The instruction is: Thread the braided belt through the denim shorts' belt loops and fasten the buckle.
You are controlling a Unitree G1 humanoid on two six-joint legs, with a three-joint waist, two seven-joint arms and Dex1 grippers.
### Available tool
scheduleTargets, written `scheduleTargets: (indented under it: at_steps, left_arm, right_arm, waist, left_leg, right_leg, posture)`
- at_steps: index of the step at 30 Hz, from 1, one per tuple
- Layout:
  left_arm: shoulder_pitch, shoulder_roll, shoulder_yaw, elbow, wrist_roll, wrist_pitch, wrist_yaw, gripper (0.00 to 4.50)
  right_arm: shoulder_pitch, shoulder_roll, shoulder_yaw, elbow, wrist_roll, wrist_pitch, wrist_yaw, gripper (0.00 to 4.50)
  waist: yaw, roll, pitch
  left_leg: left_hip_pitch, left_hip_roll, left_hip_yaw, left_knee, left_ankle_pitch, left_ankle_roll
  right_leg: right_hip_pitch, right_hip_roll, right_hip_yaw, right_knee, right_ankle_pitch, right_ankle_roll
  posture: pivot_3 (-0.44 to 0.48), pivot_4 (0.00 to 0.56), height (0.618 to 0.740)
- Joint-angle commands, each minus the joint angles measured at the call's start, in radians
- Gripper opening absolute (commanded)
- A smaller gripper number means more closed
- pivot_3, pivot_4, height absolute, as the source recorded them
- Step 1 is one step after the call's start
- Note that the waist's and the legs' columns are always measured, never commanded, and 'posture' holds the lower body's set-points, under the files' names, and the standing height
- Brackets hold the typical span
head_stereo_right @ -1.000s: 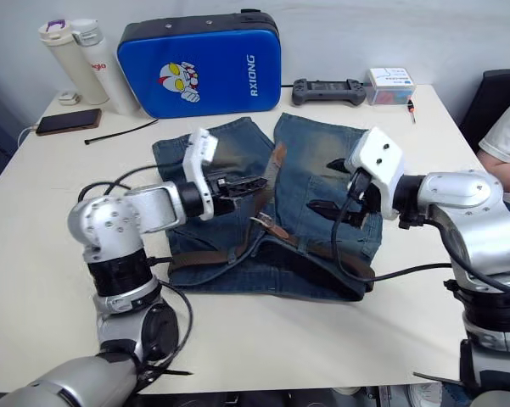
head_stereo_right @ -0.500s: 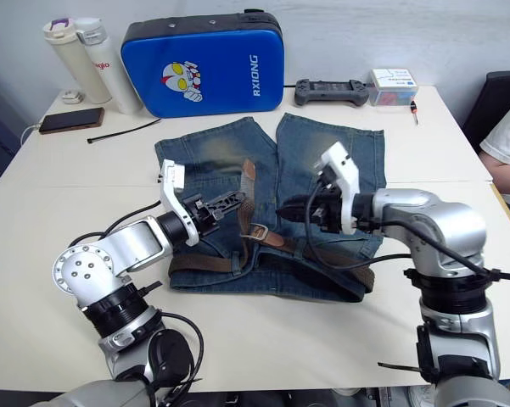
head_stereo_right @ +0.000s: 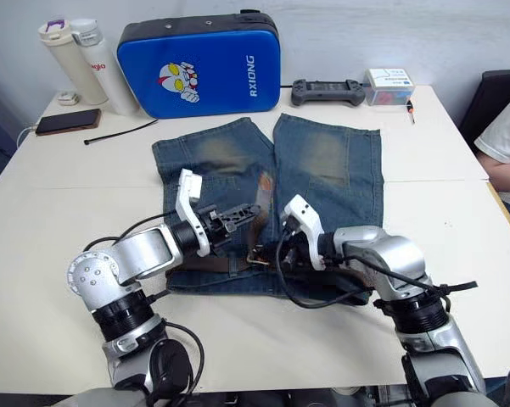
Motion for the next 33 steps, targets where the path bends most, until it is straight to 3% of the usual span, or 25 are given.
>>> scheduleTargets:
  at_steps: [1,7,13,22,33]
  left_arm:
    - [0.029,0.011,-0.092,-0.003,-0.153,-0.062,0.020,0.00]
    - [0.070,0.214,-0.140,0.032,-0.338,-0.234,0.094,0.00]
    - [0.149,0.376,-0.211,0.030,-0.500,-0.412,0.138,0.00]
    - [0.250,0.434,-0.355,-0.016,-0.522,-0.575,0.114,0.00]
    - [0.289,0.526,-0.403,-0.033,-0.547,-0.678,0.082,0.00]
  right_arm:
    - [0.026,-0.050,0.102,0.037,-0.102,-0.063,0.008,0.03]
    - [0.024,-0.140,0.143,0.046,-0.184,-0.111,0.014,0.03]
    - [0.018,-0.157,0.138,0.044,-0.177,-0.131,0.035,0.03]
    - [-0.022,-0.117,0.118,0.042,-0.145,-0.160,0.079,0.03]
    - [-0.064,-0.055,0.096,0.108,-0.131,-0.170,0.112,0.03]
  waist:
    - [-0.001,0.000,0.000]
    - [-0.004,0.000,-0.001]
    - [0.007,-0.001,-0.001]
    - [0.005,-0.001,-0.001]
    - [-0.003,-0.001,-0.001]
  left_leg:
    - [0.001,0.000,0.000,0.000,0.000,0.000]
    - [0.006,0.000,0.000,0.000,0.000,-0.001]
    - [0.012,0.000,-0.003,-0.001,-0.001,0.000]
    - [0.016,0.000,-0.003,-0.003,-0.001,0.000]
    - [0.016,0.000,-0.003,-0.006,-0.001,0.000]
  right_leg:
    - [0.000,0.000,0.000,-0.001,0.000,0.000]
    - [0.005,0.000,0.000,-0.002,0.000,0.000]
    - [0.014,-0.001,-0.001,-0.008,0.000,0.000]
    - [0.019,-0.001,-0.002,-0.011,0.000,0.000]
    - [0.019,0.000,-0.002,-0.012,0.000,0.000]
  posture:
    - [0.000,0.150,0.740]
    - [0.000,0.150,0.740]
    - [0.000,0.150,0.740]
    - [0.000,0.150,0.740]
    - [0.000,0.150,0.740]
